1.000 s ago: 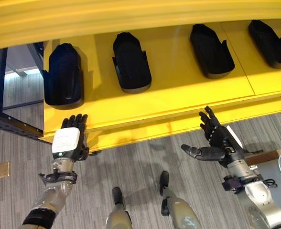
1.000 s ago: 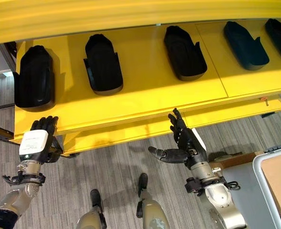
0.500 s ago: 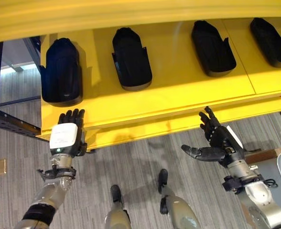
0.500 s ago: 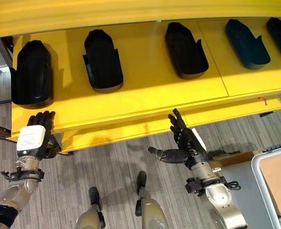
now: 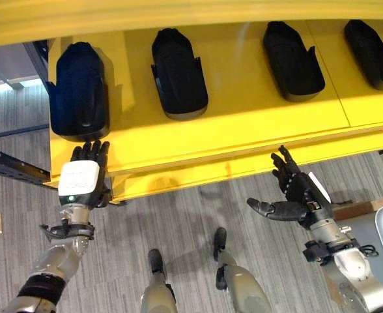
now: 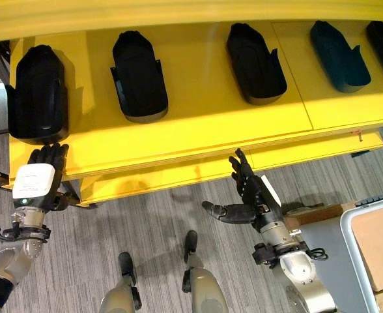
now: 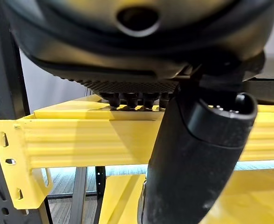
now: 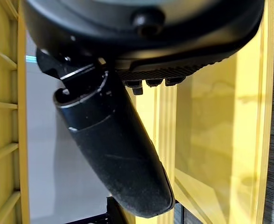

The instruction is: Move parts from the plastic box to the shelf.

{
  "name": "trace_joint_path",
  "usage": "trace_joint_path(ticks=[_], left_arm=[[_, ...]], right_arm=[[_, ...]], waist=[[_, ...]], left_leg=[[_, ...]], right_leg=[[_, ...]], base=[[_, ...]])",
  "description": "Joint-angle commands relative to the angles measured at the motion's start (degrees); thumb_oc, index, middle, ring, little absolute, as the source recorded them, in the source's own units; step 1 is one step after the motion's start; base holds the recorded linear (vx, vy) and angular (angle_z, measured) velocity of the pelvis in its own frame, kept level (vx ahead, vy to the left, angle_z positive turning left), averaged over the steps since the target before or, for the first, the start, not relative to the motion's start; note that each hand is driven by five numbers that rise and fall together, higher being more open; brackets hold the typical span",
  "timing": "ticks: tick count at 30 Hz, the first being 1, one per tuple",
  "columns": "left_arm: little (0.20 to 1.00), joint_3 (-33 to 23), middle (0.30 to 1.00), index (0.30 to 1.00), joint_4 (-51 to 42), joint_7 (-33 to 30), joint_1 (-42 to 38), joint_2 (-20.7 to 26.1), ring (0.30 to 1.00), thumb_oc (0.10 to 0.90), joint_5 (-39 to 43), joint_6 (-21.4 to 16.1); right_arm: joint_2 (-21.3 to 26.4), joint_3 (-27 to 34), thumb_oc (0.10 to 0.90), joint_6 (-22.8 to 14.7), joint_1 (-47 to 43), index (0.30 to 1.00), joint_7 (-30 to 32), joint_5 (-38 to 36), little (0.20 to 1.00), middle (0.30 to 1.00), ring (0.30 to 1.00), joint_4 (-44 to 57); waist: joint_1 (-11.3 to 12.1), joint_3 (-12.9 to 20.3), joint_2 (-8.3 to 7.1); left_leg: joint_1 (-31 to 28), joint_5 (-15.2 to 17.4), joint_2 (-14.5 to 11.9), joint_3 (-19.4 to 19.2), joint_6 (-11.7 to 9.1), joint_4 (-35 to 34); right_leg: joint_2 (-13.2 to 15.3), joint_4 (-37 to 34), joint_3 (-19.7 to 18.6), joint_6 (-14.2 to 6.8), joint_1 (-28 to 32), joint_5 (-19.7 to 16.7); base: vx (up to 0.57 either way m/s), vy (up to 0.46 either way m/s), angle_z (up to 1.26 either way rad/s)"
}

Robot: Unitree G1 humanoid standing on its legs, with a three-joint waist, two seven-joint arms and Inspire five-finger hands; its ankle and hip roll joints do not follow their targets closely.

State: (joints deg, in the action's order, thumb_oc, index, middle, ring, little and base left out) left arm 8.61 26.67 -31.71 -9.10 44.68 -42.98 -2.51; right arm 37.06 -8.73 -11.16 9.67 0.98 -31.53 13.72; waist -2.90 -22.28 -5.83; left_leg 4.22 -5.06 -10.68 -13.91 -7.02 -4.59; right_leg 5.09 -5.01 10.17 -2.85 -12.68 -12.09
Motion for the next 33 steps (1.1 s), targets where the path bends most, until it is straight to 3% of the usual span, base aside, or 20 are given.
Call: trace_joint_path(ticks=[1,13,25,33], left_arm=[[1.000,-4.1,1.000,1.000,6.3,4.5,-1.1,4.4,1.000,0.900,2.8,2.8],[1.000,-2.4,1.000,1.000,9.8,3.6,-4.3,4.9,1.000,0.900,3.7,2.7],[1.000,-1.9,1.000,1.000,8.2,3.4,-5.4,5.8,1.000,0.900,3.7,2.5],[1.000,-1.4,1.000,1.000,4.8,3.8,-3.9,3.7,1.000,0.900,4.2,1.4]], right_arm=[[0.5,3.8,0.900,-6.4,-2.8,1.000,-0.5,0.0,1.000,1.000,1.000,7.8],[1.1,3.5,0.900,-6.5,-3.1,1.000,-0.9,-0.2,1.000,1.000,1.000,7.6],[1.0,3.6,0.900,-6.6,-3.1,1.000,-0.7,0.2,1.000,1.000,1.000,7.4],[0.9,3.5,0.900,-6.6,-2.8,1.000,-0.7,0.5,1.000,1.000,1.000,7.9]], waist=[[-0.8,-0.4,-3.74],[-1.4,-0.6,-3.99],[-1.5,-1.1,-4.05],[-1.5,-1.0,-3.85]], left_leg=[[-0.6,1.9,1.3,0.6,2.0,2.3],[0.5,2.5,1.8,0.3,2.2,3.6],[2.2,3.5,2.5,0.4,2.6,5.4],[2.1,3.9,2.6,0.5,2.8,5.8]], right_leg=[[5.6,2.2,-0.8,-5.6,5.5,5.4],[6.1,2.6,-1.4,-5.8,4.5,5.1],[6.9,3.1,-1.9,-6.0,3.4,4.9],[7.0,3.4,-2.1,-5.9,3.4,5.1]], base=[[0.01,0.036,0.00],[0.00,0.006,0.00],[0.00,0.000,0.00],[0.00,0.006,-0.03]])
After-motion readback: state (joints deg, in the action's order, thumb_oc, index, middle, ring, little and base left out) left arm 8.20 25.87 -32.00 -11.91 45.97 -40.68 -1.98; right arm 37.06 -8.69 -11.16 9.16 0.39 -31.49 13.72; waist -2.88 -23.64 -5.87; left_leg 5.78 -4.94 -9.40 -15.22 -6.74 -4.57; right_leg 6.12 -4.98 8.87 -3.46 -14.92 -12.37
